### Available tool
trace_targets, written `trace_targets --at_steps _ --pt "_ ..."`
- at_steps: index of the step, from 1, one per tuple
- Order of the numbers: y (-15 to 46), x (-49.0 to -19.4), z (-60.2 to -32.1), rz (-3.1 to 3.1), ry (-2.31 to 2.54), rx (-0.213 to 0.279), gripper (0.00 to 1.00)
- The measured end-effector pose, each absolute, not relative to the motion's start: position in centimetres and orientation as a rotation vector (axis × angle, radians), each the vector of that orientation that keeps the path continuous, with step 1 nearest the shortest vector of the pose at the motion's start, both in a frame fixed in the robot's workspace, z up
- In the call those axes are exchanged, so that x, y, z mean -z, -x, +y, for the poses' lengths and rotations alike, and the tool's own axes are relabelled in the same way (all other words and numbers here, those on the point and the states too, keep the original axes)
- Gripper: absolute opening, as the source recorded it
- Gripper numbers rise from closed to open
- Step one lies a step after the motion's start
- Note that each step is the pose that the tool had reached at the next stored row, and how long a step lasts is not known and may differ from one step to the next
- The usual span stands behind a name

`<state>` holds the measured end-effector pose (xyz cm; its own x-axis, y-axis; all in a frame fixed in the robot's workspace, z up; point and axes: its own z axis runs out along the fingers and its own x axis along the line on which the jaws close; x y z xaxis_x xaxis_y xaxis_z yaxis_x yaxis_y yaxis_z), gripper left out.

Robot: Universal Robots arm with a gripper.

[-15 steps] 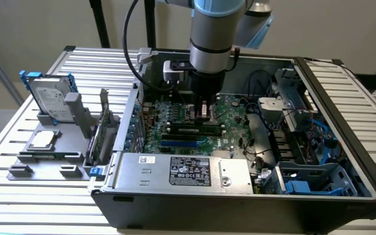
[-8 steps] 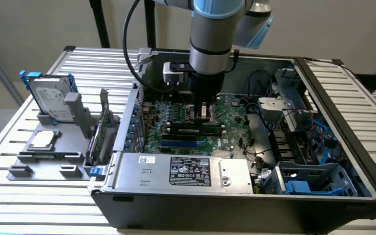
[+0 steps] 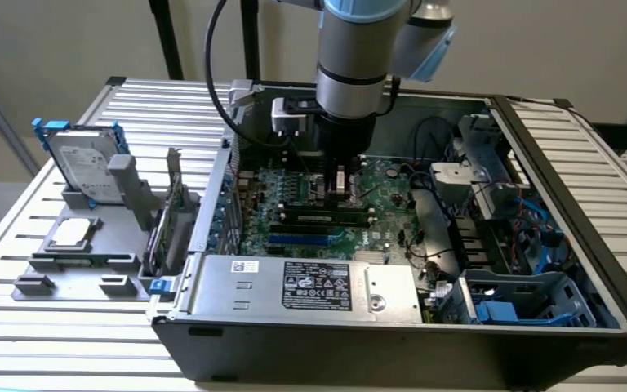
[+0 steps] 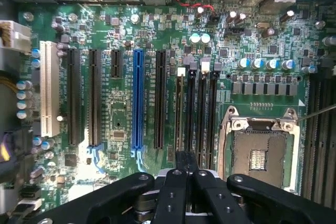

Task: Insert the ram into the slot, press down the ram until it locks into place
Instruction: 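Press down the ram until it locks into place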

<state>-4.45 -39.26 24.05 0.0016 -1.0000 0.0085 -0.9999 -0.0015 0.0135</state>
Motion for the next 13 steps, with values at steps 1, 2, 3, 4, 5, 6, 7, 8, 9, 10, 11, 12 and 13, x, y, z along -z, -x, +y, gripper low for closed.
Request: trace_targets --at_steps 1,2,3,4,5,6,7,8,9,10,11,12,13 --pt "4.4 -24.5 -39.3 -2.209 -2.212 0.006 0.10" --pt "4.4 -24.9 -39.3 -2.208 -2.212 0.006 0.10" --pt "4.4 -25.2 -39.3 -2.208 -2.212 0.006 0.10" --pt "4.4 -25.5 -39.3 -2.208 -2.212 0.006 0.10" --pt "4.4 -25.6 -39.3 -2.208 -2.212 0.006 0.10" --pt "4.4 -25.6 -39.3 -2.209 -2.212 0.006 0.10" --pt "4.4 -25.6 -39.3 -2.209 -2.213 0.007 0.10" --pt "4.4 -25.6 -39.3 -2.209 -2.213 0.008 0.10" --pt "4.4 -25.6 -39.3 -2.209 -2.213 0.008 0.10" --pt "4.4 -25.6 -39.3 -2.209 -2.213 0.008 0.10" --pt "4.4 -25.6 -39.3 -2.209 -2.213 0.008 0.10" --pt "4.4 -25.6 -39.3 -2.209 -2.213 0.008 0.10" --pt "4.4 -25.6 -39.3 -2.209 -2.213 0.008 0.10"
